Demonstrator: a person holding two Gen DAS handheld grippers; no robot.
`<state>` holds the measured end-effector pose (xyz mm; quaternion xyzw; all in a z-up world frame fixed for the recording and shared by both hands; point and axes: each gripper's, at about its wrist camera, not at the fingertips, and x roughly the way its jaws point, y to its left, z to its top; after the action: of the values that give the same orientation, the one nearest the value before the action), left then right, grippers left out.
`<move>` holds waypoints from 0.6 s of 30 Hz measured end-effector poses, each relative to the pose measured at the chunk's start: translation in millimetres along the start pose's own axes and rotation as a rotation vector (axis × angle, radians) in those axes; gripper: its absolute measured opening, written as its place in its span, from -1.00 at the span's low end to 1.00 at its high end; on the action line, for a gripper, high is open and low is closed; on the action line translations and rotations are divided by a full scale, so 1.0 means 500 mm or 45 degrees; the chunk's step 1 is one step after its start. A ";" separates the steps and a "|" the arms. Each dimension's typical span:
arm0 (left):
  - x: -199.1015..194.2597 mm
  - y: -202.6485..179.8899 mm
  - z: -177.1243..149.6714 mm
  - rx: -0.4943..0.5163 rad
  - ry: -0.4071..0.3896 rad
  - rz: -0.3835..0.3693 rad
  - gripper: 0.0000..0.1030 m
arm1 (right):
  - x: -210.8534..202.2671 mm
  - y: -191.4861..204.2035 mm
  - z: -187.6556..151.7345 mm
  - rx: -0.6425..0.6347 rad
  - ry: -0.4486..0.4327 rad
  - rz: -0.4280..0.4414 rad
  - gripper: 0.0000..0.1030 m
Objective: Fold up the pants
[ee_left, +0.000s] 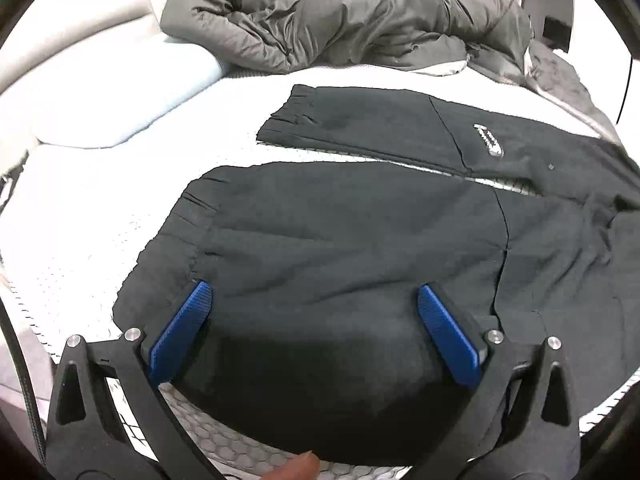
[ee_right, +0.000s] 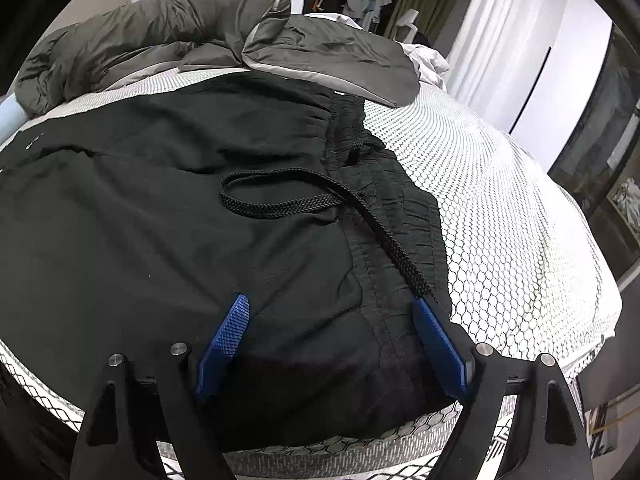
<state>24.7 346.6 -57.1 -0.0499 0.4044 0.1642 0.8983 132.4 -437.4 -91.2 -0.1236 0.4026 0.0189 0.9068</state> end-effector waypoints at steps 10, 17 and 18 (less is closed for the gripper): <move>-0.045 -0.261 0.049 0.235 -0.023 -0.340 0.98 | -0.077 0.174 0.067 -0.088 -0.088 0.306 0.68; 0.035 -0.316 0.040 0.281 0.118 -0.309 1.00 | -0.012 0.320 0.100 -0.286 -0.047 0.393 0.68; 0.033 -0.286 0.044 0.271 0.100 -0.229 1.00 | -0.005 0.302 0.097 -0.267 -0.042 0.391 0.68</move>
<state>98.5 220.9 -60.8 0.0032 0.4484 0.0373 0.8930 145.6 -279.1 -89.4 -0.1543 0.3977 0.2010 0.8818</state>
